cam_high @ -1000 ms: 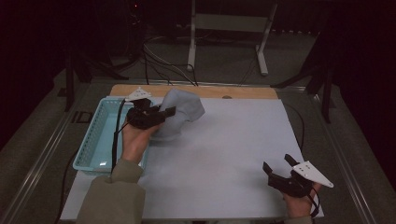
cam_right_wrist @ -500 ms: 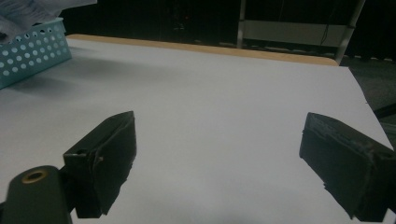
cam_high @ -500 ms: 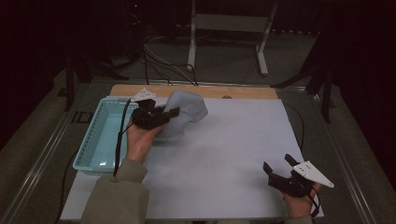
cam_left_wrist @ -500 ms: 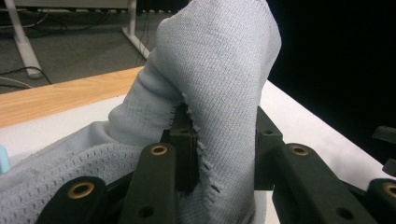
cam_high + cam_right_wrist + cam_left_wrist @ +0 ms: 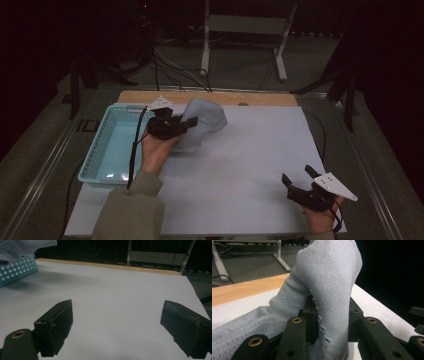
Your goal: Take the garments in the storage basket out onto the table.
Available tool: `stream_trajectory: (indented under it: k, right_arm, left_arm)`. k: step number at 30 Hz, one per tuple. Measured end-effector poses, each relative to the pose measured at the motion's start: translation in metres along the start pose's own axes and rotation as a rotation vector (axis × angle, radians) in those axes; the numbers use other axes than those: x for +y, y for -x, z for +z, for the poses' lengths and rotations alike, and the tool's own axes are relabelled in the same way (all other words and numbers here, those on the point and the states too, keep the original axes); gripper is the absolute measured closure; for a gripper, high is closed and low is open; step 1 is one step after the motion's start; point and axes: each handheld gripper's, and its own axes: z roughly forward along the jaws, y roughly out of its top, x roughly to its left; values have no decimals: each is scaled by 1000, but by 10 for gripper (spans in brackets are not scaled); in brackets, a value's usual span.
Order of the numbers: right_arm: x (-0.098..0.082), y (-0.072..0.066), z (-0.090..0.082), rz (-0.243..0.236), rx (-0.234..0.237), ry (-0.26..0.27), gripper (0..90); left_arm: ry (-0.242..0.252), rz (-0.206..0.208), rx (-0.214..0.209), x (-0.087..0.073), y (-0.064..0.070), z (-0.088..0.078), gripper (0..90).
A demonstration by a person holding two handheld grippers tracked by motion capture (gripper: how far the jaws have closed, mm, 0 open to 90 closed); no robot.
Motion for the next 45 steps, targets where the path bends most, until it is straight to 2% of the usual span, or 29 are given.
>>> stream_trajectory:
  k: [9, 14, 16, 34, 36, 45]
  right_arm:
    - [0, 0, 0, -1, 3, -2, 109]
    - [0, 0, 0, 0, 4, -3, 110]
    - [0, 0, 0, 0, 4, -2, 110]
    - [-1, 0, 0, 0, 5, -6, 110]
    - [-1, 0, 0, 1, 5, -6, 110]
    - [-1, 1, 0, 3, 1, -8, 110]
  left_arm:
    - [-11, 2, -20, -2, 5, 10, 695]
    - [-25, -9, -14, -6, 3, 17, 694]
    - [-29, -23, -24, -9, 3, 22, 693]
    - [-69, -44, -35, -20, 5, 46, 688]
    - [-91, -48, -28, -25, 6, 54, 684]
    - [-125, -50, -35, -34, 9, 67, 681]
